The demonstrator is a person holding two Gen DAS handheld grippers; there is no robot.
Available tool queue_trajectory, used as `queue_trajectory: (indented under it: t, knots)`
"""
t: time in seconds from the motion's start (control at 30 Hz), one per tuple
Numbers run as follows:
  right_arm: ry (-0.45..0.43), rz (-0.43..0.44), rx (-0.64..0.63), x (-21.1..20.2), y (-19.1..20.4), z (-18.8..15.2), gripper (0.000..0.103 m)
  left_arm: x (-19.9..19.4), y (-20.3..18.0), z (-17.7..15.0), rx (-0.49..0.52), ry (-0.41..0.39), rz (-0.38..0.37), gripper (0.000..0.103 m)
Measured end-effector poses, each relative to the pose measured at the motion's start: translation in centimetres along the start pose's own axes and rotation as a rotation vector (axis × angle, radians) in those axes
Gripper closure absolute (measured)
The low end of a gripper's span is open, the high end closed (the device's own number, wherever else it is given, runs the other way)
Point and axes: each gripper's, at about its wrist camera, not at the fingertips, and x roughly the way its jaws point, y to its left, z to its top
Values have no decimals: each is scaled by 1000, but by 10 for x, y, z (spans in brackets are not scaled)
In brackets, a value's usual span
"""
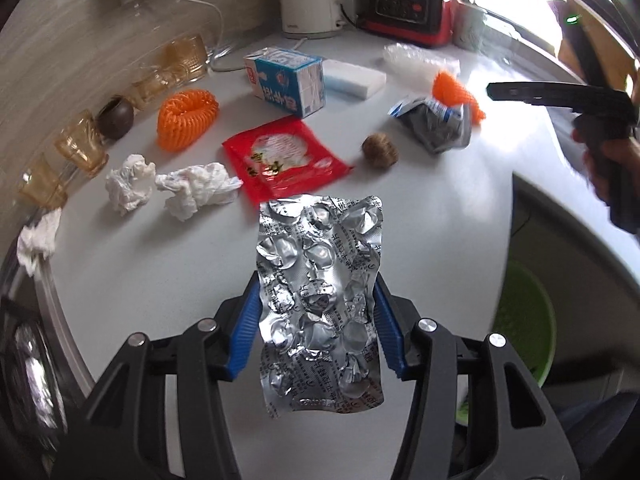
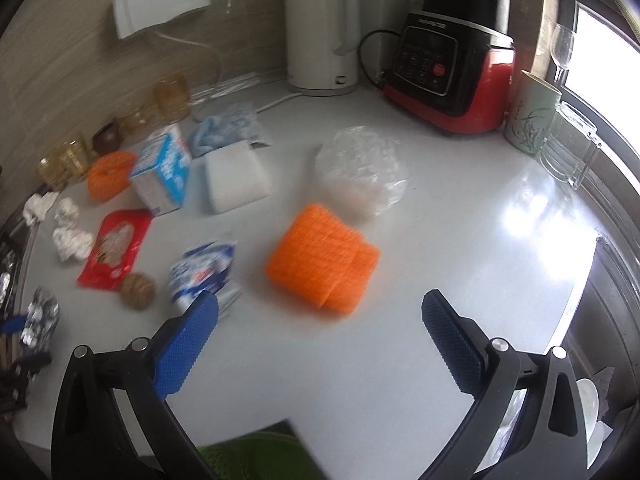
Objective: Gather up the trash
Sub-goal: 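Drop blister pack in green basket with left tool while right tool drops orange net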
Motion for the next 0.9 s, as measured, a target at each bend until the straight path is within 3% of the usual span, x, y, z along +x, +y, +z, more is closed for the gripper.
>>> queue_trajectory:
  t: [0.13,0.27,0.33,0.4,0.47,0.6,0.7,0.9]
  knots:
    - [34,5,25,26,-10,17,7,-6,-26,5,-38,-6,2,52]
    - [82,53,46,52,-10,25,9,-13,-51,7,-63,-17,-41,52]
    - [108,68,44,63,-9,27,15,-17,-62,7,-69,-23,-49,52]
    - [138,86,41,74,-9,28,30,-21,-72,9,-66,-24,-46,52]
    - [150,109,51,78,-12,28,34,-24,-80,9,-66,-27,-43,52]
    - [149,162,55,73,-20,32,60,-30,-89,11,-65,-31,-46,52]
    - [156,195,56,69,-27,32,69,-33,-101,9,-26,-27,-73,52]
    - [126,225,59,38,-43,23,71,-34,-128,5,79,-4,-141,52]
